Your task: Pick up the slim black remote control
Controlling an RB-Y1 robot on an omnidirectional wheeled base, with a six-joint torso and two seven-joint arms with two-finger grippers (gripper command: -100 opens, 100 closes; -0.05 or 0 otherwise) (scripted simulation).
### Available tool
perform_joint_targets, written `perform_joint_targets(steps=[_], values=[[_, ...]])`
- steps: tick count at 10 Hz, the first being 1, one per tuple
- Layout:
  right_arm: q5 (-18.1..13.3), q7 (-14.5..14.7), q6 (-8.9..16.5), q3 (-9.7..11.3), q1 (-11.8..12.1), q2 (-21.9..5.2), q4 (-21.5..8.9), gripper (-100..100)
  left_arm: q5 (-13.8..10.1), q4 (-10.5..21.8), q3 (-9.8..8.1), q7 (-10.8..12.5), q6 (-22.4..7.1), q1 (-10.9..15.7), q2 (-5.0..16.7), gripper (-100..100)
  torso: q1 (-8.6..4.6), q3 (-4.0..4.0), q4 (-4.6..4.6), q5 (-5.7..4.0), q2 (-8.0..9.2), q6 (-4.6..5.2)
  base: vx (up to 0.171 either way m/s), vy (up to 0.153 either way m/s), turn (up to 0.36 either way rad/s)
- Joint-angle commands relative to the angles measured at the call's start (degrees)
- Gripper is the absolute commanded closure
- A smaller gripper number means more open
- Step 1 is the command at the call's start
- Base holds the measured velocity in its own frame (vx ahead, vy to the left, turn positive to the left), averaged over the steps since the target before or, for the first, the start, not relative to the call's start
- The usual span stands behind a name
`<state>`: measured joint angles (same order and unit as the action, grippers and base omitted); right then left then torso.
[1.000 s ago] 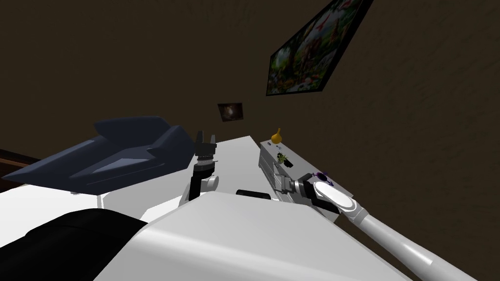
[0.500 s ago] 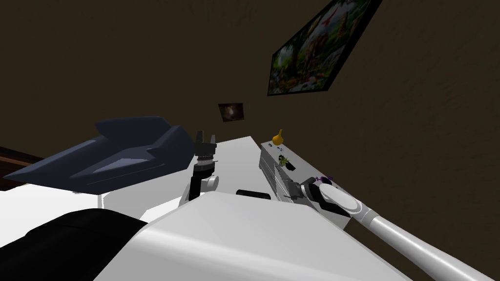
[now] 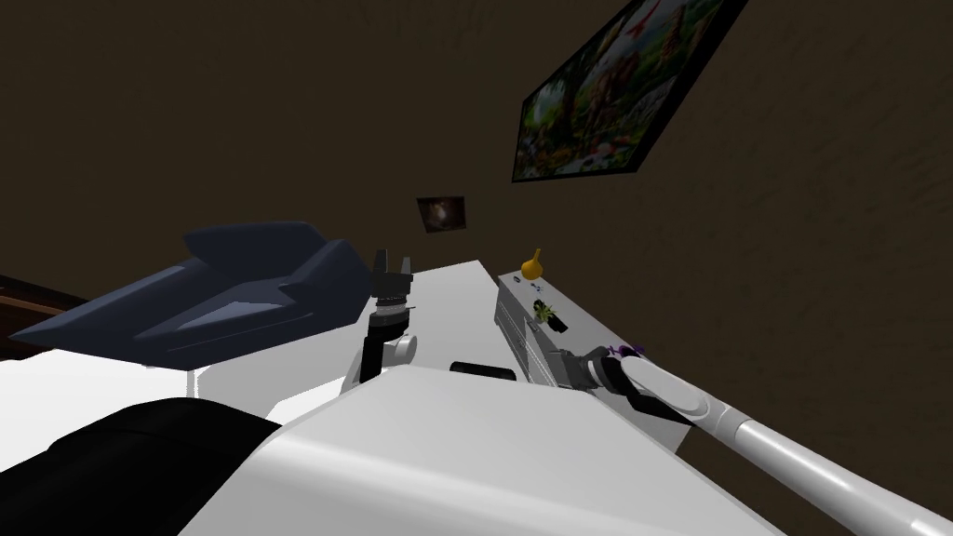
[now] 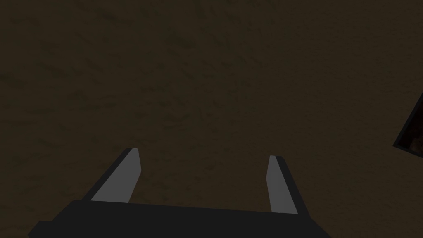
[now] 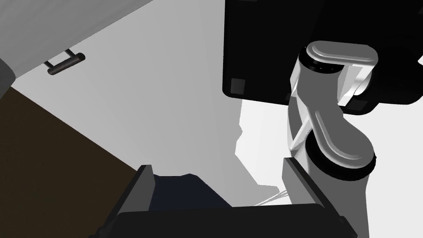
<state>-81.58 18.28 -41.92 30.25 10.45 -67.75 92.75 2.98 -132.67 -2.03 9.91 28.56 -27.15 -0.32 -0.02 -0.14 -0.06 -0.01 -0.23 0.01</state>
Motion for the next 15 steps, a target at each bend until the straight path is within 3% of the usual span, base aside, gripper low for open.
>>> perform_joint_targets(steps=[1, 4, 6, 7, 11, 13, 14, 15], values=[[-2.86, 1.74, -0.43, 0.60, -0.10, -1.21, -2.45, -100, 0.00, 0.00, 0.00, 0.00, 0.00, 0.00, 0.00, 0, 0.00, 0.00, 0.00, 0.00, 0.00, 0.00, 0.069, -0.002, 0.041], [-5.79, 2.68, -0.50, 1.04, 0.23, -2.56, -3.69, -100, 0.00, 0.00, 0.00, 0.00, 0.00, 0.00, 0.00, 0, 0.01, -0.01, 0.00, 0.01, -0.02, -0.01, 0.064, -0.004, 0.025], [-9.93, 4.38, -0.55, 1.83, 0.93, -4.82, -5.91, -100, 0.00, 0.00, 0.00, 0.00, 0.00, 0.00, 0.00, 0, -0.05, 0.00, 0.00, -0.01, -0.01, 0.00, 0.085, -0.020, 0.048], [-10.36, 4.38, -0.55, 1.83, 0.93, -4.82, -5.91, -100, 0.00, 0.00, 0.00, 0.00, 0.00, 0.00, 0.00, 0, -0.08, -0.05, -0.02, -0.01, -0.10, -0.01, 0.078, -0.014, 0.018], [-16.95, 6.82, -0.47, 2.97, 2.11, -7.59, -9.03, -100, 0.00, 0.00, 0.00, 0.00, 0.00, 0.00, 0.00, 0, -0.05, -0.08, -0.03, -0.01, -0.14, -0.01, 0.093, -0.012, 0.042], [-17.44, 7.02, -0.25, 3.14, 2.29, -7.48, -9.20, -100, 0.00, 0.00, 0.00, 0.00, 0.00, 0.00, 0.00, 0, -0.05, -0.03, -0.01, -0.01, -0.04, -0.01, 0.045, -0.015, 0.019], [-17.63, 6.89, -0.26, 3.16, 2.30, -7.56, -9.16, 0, 0.00, 0.00, 0.00, 0.00, 0.00, 0.00, 0.00, 0, -0.01, 0.05, 0.02, -0.01, 0.10, 0.00, 0.006, -0.002, 0.000], [-15.12, 7.58, 0.99, 4.91, 1.42, -7.24, -11.68, -100, 0.00, 0.00, 0.00, 0.00, 0.00, 0.00, 0.00, 0, 0.02, 0.11, 0.04, -0.01, 0.19, 0.00, -0.054, -0.006, 0.267]])
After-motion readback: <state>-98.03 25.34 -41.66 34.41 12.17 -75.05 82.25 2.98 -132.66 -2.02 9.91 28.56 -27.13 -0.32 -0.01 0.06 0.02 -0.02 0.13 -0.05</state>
